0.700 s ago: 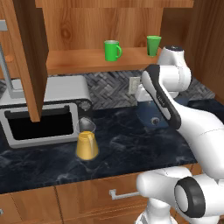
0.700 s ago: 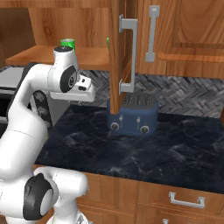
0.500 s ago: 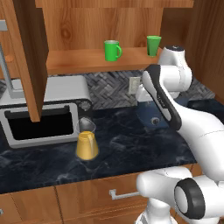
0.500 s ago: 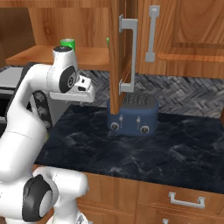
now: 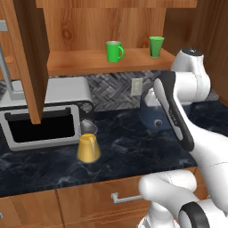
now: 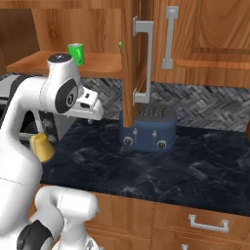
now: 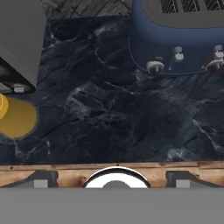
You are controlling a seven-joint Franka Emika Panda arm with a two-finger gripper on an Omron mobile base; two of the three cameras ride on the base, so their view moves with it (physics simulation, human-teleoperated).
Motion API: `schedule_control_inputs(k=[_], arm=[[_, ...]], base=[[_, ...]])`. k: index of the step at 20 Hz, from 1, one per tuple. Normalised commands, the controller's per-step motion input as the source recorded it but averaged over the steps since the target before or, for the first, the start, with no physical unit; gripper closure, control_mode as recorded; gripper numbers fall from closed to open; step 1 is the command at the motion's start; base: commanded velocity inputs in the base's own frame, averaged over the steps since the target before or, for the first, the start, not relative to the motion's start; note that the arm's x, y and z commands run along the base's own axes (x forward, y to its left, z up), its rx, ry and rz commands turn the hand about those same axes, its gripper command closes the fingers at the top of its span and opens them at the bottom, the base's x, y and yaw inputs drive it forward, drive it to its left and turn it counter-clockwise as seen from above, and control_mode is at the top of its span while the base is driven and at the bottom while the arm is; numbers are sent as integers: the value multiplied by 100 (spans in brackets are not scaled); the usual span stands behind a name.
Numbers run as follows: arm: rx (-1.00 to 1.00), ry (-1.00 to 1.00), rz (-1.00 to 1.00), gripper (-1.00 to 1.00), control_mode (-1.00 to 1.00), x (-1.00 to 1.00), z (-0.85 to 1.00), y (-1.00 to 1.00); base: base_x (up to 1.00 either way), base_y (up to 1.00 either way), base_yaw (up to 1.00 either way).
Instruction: There is a tray on the dining counter. Grab the cup, mug, and pitcher and place them on the tray. The pitcher may be placed next to the tray if it cannot fit the tray.
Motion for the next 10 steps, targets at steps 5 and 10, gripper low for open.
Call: schedule_control_inputs(k=[5,10], arm=[[3,-12,-9,-100,-100,-22,30,-12],[0,-23,-14,-100,-100,-12,30,-8]], base=[[0,0,0],[0,0,0]])
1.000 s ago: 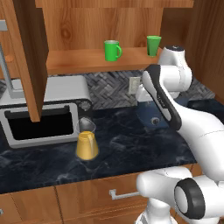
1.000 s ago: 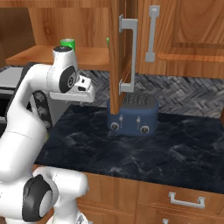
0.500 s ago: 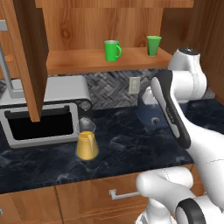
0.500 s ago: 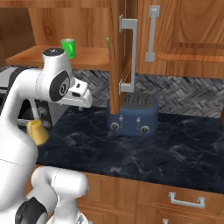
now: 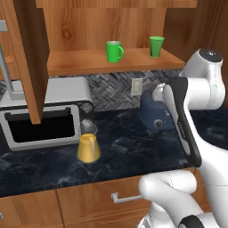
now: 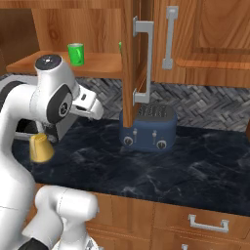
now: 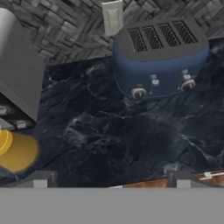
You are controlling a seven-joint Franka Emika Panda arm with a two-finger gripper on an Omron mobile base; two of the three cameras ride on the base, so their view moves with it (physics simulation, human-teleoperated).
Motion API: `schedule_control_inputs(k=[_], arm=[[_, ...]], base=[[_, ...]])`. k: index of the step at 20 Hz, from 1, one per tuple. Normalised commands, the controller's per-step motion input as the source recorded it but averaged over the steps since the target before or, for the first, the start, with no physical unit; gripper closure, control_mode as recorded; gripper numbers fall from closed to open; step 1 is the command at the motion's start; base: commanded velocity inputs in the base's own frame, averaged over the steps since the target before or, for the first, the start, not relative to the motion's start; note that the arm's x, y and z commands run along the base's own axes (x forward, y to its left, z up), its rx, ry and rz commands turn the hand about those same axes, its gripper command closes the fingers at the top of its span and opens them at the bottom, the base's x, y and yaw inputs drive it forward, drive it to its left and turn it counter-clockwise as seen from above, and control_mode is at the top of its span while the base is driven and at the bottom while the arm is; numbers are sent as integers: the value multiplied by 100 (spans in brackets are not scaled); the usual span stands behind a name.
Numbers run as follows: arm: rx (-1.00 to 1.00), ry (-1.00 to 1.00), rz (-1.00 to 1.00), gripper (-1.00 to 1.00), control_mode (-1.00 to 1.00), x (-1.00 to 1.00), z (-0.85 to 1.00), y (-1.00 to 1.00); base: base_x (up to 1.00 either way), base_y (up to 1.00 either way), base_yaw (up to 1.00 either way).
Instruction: There is a tray on the dining counter. Grab the cup, mug, and pitcher and place them on the tray. The pitcher may be placed next to the tray if it cannot fit the tray.
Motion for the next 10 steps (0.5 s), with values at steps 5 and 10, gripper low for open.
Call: schedule_control_inputs(k=[5,10], arm=[[5,-16,-22,-100,-100,-19,44,0],[11,-18,-28,-100,-100,-18,48,0]], base=[[0,0,0],[0,0,0]])
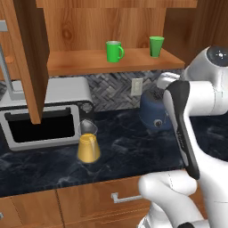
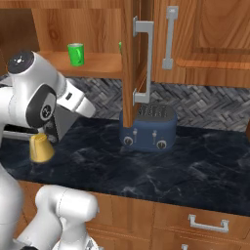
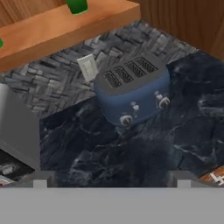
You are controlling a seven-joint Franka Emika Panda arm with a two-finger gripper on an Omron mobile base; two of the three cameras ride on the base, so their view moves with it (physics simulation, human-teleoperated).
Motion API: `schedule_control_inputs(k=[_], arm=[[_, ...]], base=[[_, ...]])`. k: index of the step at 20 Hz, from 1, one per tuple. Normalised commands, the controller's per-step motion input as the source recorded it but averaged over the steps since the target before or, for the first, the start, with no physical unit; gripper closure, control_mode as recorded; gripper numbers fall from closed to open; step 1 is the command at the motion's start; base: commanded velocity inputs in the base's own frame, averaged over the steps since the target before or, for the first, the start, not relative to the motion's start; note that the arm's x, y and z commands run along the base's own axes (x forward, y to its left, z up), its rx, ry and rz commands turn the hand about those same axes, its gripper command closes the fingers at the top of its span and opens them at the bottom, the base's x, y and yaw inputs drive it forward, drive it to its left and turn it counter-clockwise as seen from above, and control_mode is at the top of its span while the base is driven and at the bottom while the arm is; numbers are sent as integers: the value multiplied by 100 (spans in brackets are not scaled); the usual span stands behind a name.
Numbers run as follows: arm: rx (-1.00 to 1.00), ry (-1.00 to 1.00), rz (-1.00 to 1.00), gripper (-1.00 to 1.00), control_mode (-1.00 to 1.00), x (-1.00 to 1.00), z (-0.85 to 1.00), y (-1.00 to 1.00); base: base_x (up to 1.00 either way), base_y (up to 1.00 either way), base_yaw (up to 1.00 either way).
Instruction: There is a tray on the dining counter. Grab the cup, mug, and pitcher and place them on the tray. The pitcher may be placed next to the tray if it cannot fit the tray.
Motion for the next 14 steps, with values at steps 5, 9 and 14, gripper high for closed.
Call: schedule_control_inputs(k=[5,9,14], arm=[[20,-25,-25,-100,-100,-7,45,-4],[30,-24,-15,-100,-100,-11,44,-16],[35,-15,-10,-100,-100,-13,47,-17]], base=[[0,0,0],[0,0,0],[0,0,0]])
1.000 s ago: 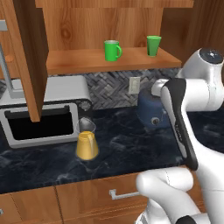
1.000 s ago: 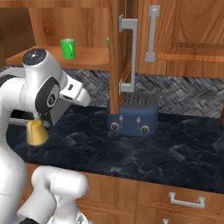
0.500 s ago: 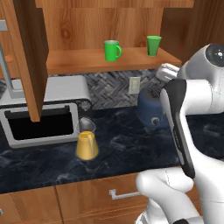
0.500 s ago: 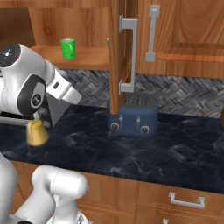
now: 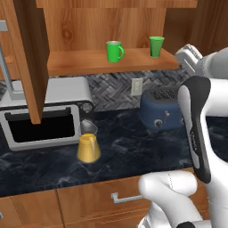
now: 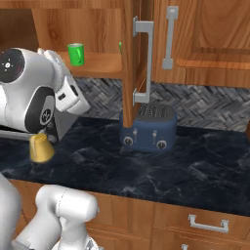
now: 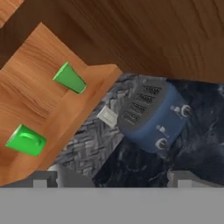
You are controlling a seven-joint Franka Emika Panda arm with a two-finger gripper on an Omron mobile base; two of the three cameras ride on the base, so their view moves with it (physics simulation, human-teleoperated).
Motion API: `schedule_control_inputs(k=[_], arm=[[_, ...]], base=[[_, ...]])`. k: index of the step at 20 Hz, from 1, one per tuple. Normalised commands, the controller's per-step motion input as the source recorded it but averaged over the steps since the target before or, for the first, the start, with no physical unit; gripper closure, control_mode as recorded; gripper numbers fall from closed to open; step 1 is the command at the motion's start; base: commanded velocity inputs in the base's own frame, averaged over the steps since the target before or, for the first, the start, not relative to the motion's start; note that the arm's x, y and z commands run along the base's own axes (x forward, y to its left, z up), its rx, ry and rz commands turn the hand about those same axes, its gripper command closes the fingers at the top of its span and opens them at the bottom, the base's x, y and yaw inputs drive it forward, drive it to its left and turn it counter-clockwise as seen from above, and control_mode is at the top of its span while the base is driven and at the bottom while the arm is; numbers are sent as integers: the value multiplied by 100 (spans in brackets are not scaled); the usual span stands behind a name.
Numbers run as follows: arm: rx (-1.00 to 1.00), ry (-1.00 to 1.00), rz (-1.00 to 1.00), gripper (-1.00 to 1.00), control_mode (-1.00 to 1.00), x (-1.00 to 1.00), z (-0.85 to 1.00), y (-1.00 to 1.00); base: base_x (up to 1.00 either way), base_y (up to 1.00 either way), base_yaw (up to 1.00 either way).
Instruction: There is a tray on the dining counter. Grab the cup, mug, and pitcher and place them on the tray. The pitcher may be placed next to the tray if it cannot fit the tray.
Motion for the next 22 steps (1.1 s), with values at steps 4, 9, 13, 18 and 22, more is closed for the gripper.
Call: schedule_control_inputs(k=[4,9,13,18,22], arm=[[23,0,-3,-100,-100,-18,40,-19],[17,0,-7,-100,-100,-7,26,-12],[19,0,-16,-100,-100,0,6,-3],[16,0,-18,-100,-100,0,0,-13],[20,0,-14,-100,-100,0,0,-27]], base=[[0,0,0],[0,0,0],[0,0,0],[0,0,0],[0,0,0]])
